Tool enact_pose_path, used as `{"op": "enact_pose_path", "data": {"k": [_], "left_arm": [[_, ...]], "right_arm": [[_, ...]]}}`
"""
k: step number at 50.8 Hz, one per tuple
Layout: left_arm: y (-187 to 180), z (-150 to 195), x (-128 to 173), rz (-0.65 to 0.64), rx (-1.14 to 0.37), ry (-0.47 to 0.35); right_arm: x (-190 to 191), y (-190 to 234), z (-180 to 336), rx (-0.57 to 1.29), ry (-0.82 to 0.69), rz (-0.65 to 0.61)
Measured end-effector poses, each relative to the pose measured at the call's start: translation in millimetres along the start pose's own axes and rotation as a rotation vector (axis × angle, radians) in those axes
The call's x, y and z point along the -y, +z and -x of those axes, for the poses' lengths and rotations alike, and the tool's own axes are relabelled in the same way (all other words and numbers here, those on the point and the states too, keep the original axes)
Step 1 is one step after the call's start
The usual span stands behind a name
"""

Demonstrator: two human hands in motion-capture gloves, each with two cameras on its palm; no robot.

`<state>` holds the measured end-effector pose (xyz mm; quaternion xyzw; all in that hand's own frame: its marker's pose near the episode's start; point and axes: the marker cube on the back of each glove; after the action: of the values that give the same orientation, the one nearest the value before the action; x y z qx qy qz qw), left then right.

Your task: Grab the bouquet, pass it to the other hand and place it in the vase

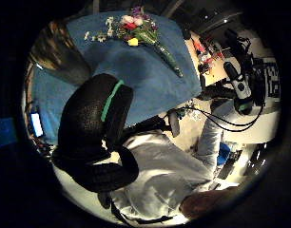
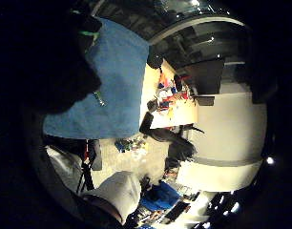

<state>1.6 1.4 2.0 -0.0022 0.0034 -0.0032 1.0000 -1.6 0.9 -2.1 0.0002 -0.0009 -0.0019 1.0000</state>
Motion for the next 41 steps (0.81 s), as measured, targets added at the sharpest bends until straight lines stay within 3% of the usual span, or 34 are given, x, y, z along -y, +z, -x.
{"op": "enact_pose_path", "data": {"k": [11, 22, 34, 41], "left_arm": [[11, -15, -12, -0.006, -0.033, -0.003], [19, -15, -4, -0.022, -0.047, 0.016], [11, -10, 3, -0.016, -0.007, 0.031], [-2, -11, 5, -0.039, 0.001, 0.039]], "right_arm": [[-12, -5, 7, 0.046, -0.06, -0.046], [-12, -5, 1, 0.041, -0.06, -0.011], [-9, -6, -5, 0.045, -0.067, 0.149], [-2, -9, -14, 0.081, -0.029, 0.175]]}}
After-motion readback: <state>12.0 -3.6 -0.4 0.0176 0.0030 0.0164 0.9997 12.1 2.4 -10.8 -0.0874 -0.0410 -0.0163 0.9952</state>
